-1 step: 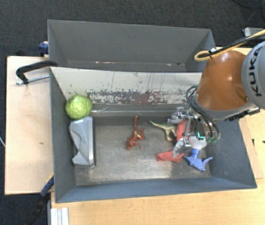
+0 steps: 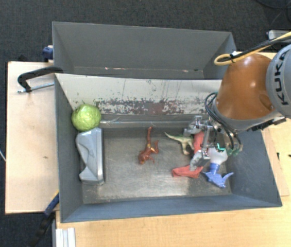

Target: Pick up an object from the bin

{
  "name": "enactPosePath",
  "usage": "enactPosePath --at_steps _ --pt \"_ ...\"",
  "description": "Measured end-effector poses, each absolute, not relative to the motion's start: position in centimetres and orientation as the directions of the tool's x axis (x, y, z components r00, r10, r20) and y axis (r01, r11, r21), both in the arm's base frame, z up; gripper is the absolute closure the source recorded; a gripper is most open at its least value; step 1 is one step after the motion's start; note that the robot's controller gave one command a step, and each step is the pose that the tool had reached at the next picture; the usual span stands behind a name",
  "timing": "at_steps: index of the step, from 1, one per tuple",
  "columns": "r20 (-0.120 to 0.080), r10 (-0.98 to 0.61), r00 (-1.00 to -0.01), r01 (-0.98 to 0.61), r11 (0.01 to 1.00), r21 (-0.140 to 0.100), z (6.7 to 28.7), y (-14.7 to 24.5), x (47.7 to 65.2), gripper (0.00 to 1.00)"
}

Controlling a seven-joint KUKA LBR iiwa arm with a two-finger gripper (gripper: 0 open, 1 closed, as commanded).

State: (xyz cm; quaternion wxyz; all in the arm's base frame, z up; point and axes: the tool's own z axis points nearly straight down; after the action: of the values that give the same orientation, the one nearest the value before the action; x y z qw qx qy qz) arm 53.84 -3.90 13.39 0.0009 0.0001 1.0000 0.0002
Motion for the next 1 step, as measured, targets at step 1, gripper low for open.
enactPosePath --at_steps 1 --pt "-0.002 -0.010 -1.000 -0.010 1.000 0.000 13.30 -3.89 53.81 0.00"
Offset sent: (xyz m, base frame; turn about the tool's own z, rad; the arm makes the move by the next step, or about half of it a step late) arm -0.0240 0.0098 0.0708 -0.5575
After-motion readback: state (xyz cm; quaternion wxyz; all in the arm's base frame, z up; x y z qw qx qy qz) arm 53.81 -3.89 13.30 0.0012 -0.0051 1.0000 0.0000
